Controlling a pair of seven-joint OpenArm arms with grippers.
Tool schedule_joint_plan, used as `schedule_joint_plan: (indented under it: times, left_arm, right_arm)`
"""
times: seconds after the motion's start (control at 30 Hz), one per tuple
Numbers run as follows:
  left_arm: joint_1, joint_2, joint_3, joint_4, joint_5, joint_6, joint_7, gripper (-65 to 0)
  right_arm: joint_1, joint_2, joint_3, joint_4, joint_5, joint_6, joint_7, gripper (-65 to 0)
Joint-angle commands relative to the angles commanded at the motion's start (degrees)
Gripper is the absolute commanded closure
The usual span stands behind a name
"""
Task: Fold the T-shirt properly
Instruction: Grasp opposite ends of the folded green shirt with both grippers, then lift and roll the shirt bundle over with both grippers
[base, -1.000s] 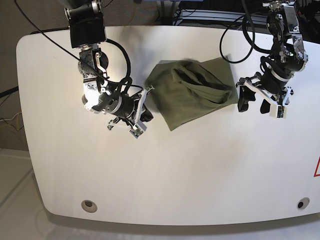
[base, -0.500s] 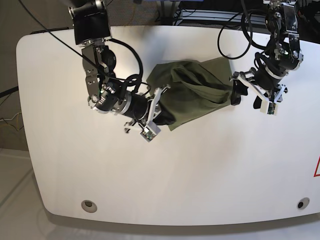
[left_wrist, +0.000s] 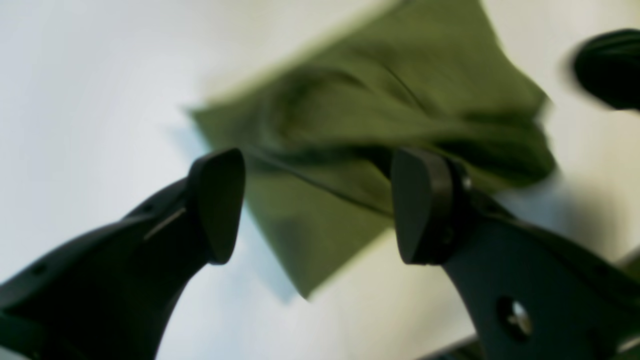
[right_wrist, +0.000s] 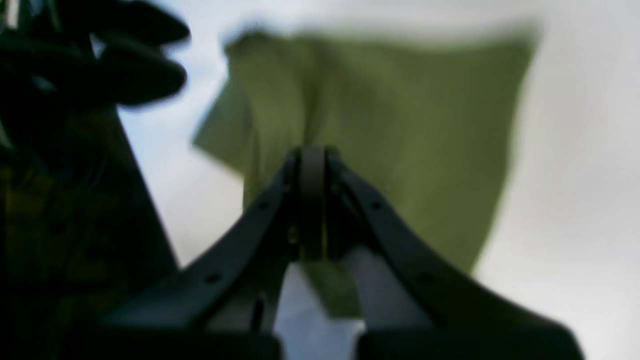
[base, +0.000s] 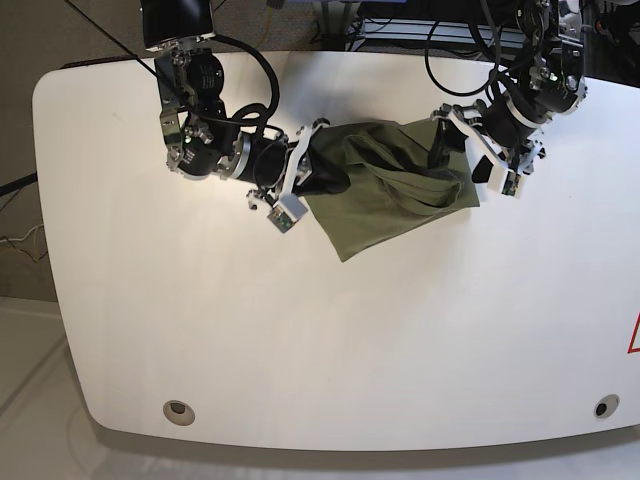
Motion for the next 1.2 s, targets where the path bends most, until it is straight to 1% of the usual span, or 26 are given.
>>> schedule_joint_plan:
  times: [0.03, 0.1, 0.23, 0.3, 0.37, 0.43, 0.47, 0.5, 0.57, 0.7, 0.83, 0.9, 1.17, 1.2]
  left_arm:
    - [0.0, 0.2, -0.1, -0.1, 0.0, -0.1, 0.0, -43.4]
    - [-0.9, 0.5, -1.1, -0.5, 0.0, 0.1, 0.2, -43.5]
    - [-1.2, 0.5, -1.4, -0.6, 0.0, 0.2, 0.1, -43.5]
    - [-1.3, 0.5, -1.6, -0.6, 0.0, 0.3, 0.0, -43.3]
    - [-1.2, 0.6, -1.8, -0.6, -0.1, 0.3, 0.0, -43.2]
    - [-1.2, 0.6, -2.1, -0.5, -0.2, 0.4, 0.0, -43.1]
    - [-1.0, 0.6, -2.1, -0.7, -0.4, 0.2, -0.2, -43.0]
    - [-0.8, 0.5, -2.1, -0.9, -0.6, 0.1, -0.4, -43.0]
    - [-0.7, 0.6, -2.3, -0.9, -0.6, 0.1, -0.3, -42.9]
    - [-0.6, 0.6, -2.5, -0.8, -0.6, 0.1, -0.1, -43.2]
    - [-0.6, 0.6, -2.9, -0.9, -0.7, 0.3, -0.1, -43.4]
    - [-0.1, 0.6, -4.3, -0.8, -1.8, -0.2, -0.6, -43.7]
    - [-0.5, -0.1, -6.4, -4.8, -4.0, -0.3, -1.2, -43.9]
    - [-0.6, -0.3, -7.1, -6.3, -4.7, -0.3, -1.7, -44.1]
  right_arm:
    - [0.6, -0.1, -0.3, -0.6, 0.0, 0.01, 0.0, 0.0]
    - [5.7, 0.3, -4.9, -5.5, 0.9, 0.72, -1.1, -2.9]
    - [9.1, -0.1, -9.0, -7.3, 0.4, 1.00, -1.5, -4.9]
    - [10.7, -0.3, -11.7, -7.4, -0.9, 1.24, -1.6, -5.1]
    - [12.1, -0.7, -14.6, -7.1, -3.4, 1.58, -1.6, -4.7]
    - [13.6, -1.3, -17.6, -6.8, -7.3, 1.85, -1.4, -3.8]
    - [14.8, -2.3, -18.9, -7.2, -11.8, 2.23, -0.6, -3.1]
    - [16.1, -3.3, -20.3, -7.6, -16.3, 2.23, 0.1, -2.4]
    - [16.9, -4.7, -19.7, -8.9, -20.0, 2.23, 0.9, -2.2]
    - [17.9, -7.7, -16.0, -13.2, -25.7, 2.23, 3.6, -2.0]
    - [17.6, -9.5, -11.7, -18.0, -29.5, 2.23, 7.7, -2.2]
    - [17.8, -10.3, -10.3, -22.9, -32.9, 2.23, 11.8, -1.4]
    - [16.4, -9.6, -10.5, -27.6, -33.4, 2.23, 17.4, -0.5]
    - [15.5, -8.9, -10.6, -28.0, -33.7, 2.23, 19.0, -0.4]
